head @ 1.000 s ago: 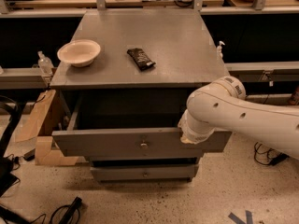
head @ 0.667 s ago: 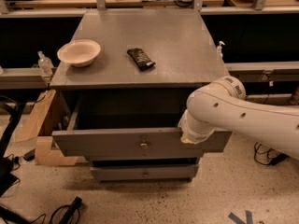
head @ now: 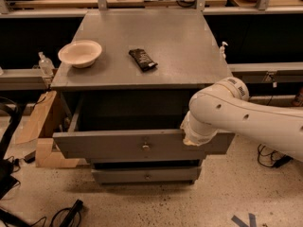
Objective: Open top drawer
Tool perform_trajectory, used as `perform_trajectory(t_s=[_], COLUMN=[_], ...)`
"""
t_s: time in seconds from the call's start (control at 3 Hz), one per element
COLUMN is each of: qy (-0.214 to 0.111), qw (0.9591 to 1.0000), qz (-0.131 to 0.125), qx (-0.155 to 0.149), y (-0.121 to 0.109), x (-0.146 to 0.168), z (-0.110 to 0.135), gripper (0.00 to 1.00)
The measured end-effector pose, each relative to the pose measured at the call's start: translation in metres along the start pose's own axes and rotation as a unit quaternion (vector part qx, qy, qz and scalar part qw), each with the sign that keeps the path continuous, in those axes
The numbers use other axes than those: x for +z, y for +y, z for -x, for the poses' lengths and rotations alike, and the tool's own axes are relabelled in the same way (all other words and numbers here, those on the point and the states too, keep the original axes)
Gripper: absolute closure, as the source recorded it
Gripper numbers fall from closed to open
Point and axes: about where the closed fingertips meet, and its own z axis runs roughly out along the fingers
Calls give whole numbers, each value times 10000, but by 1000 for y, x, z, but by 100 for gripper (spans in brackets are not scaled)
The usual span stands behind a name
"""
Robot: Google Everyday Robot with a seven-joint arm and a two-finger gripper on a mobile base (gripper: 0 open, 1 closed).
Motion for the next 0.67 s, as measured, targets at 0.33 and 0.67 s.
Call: perform_trajectory(t_s=[0.33, 0.67], qy=[0, 0], qw=[10000, 10000], qz=[0, 0], qx=[0, 0], y=[0, 0], x=[0, 0], z=[0, 0], gripper=[59, 34])
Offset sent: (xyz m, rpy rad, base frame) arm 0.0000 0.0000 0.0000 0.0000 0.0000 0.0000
